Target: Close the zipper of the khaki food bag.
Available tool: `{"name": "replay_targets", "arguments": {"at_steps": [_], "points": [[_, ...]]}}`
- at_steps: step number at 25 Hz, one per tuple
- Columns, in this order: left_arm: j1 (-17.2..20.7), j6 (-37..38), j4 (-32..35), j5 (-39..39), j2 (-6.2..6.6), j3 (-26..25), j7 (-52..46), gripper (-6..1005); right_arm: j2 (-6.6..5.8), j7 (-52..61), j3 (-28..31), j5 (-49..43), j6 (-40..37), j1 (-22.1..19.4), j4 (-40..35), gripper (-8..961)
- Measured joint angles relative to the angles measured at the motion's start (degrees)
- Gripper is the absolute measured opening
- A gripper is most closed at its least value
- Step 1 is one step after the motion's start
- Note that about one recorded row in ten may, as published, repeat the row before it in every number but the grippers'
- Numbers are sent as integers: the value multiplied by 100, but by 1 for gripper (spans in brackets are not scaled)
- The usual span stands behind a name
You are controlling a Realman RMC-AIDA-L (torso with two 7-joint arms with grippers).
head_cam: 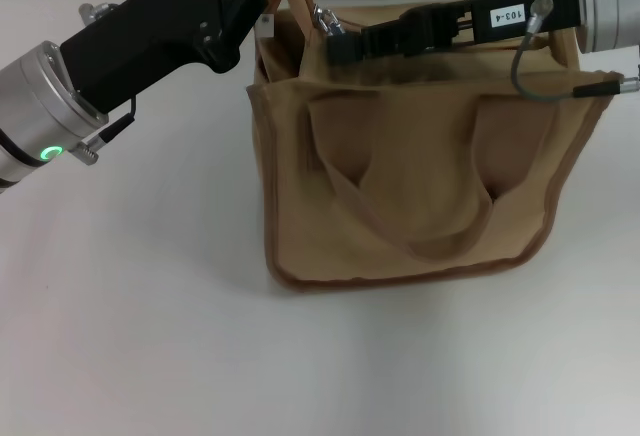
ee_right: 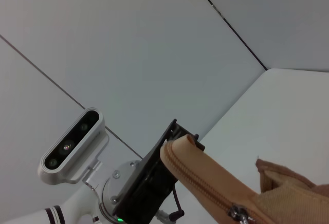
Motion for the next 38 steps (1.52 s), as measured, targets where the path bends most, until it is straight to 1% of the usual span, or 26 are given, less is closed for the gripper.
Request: {"name": "replay_targets", "arguments": {"at_steps": [18, 38], "points": [[52, -83, -14, 11, -9, -31, 5, 100, 4, -332, 68, 62, -71, -201, -15, 11], [138, -216, -84, -66, -9, -31, 41, 105, 5, -616, 378, 169, -158, -544, -60, 10]]}}
